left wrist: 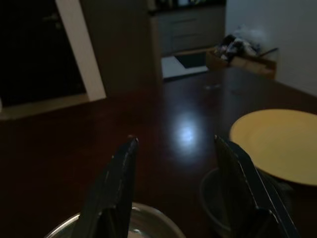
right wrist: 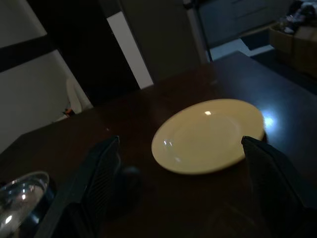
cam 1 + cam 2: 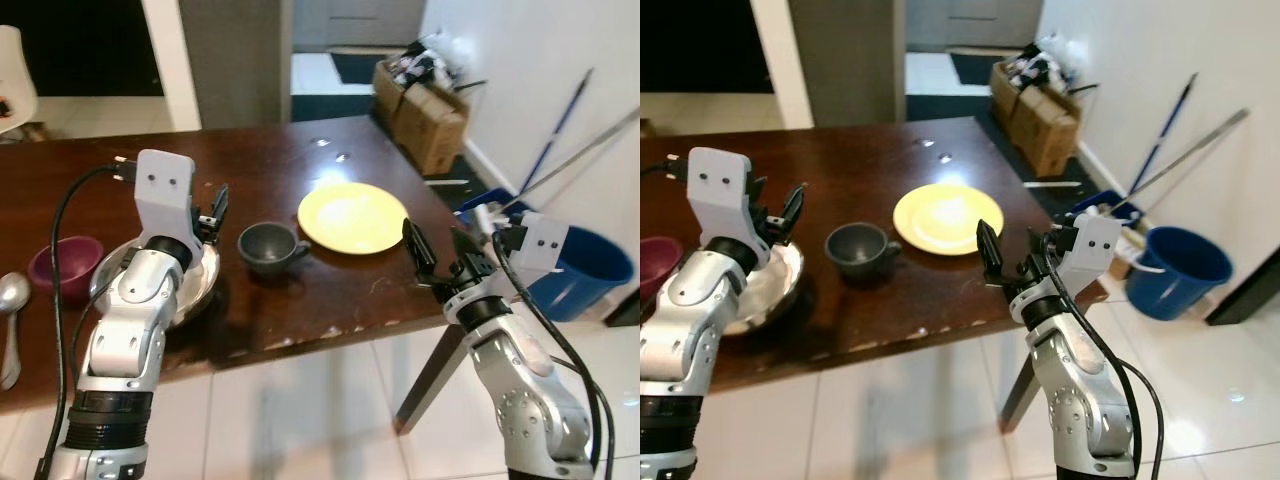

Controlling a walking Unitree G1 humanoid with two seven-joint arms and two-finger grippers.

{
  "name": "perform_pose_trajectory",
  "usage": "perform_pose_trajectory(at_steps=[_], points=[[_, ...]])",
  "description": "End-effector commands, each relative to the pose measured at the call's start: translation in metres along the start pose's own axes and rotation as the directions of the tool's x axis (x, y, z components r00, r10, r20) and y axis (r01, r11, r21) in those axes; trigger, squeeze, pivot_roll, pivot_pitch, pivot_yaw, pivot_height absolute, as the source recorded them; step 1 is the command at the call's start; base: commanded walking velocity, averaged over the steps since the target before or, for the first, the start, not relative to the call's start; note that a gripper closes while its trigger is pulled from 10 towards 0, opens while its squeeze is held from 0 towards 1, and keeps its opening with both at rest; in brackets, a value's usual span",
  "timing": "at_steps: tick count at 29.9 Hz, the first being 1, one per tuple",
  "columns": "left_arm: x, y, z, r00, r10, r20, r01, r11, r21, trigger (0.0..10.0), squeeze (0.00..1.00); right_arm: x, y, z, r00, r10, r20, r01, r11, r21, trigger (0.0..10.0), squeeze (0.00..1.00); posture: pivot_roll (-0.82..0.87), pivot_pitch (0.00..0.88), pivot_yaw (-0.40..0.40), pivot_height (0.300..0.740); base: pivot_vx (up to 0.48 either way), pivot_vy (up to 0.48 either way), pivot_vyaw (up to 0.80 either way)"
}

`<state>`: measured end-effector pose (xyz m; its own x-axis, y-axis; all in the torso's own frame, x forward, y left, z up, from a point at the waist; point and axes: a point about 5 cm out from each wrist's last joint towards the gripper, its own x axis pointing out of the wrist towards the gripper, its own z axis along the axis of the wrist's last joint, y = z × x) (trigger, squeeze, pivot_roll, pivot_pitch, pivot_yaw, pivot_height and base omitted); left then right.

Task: Setting the table

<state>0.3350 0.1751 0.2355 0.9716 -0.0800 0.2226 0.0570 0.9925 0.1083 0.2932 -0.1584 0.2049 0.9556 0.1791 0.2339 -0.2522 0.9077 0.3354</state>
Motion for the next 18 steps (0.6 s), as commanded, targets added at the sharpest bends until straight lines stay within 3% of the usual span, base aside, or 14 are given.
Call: perform_pose_trajectory(at_steps=[1, 10, 18], points=[[0.0000, -0.0024, -0.0006, 1.000, -0.012, 0.001, 0.012, 1.000, 0.007, 10.0, 0.00, -0.0011, -0.0014, 0.0017, 1.000, -0.003, 0.007, 0.003, 1.000, 0.001, 10.0, 0.00, -0.10, 0.000, 0.045, 0.740, -0.281, 0.000, 0.00], [0.0004, -0.0029, -0.0008, 1.000, -0.018, 0.002, 0.018, 1.000, 0.009, 10.0, 0.00, -0.0005, -0.0025, 0.0033, 1.000, -0.016, 0.017, 0.015, 0.999, 0.032, 10.0, 0.00, -0.10, 0.000, 0.049, 0.740, -0.275, 0.000, 0.00], [0.0010, -0.0035, -0.0014, 1.000, -0.021, -0.003, 0.021, 1.000, 0.006, 10.0, 0.00, -0.0008, -0.0037, 0.0028, 1.000, -0.026, 0.016, 0.025, 0.999, 0.044, 10.0, 0.00, -0.10, 0.000, 0.050, 0.740, 0.000, 0.000, 0.00]])
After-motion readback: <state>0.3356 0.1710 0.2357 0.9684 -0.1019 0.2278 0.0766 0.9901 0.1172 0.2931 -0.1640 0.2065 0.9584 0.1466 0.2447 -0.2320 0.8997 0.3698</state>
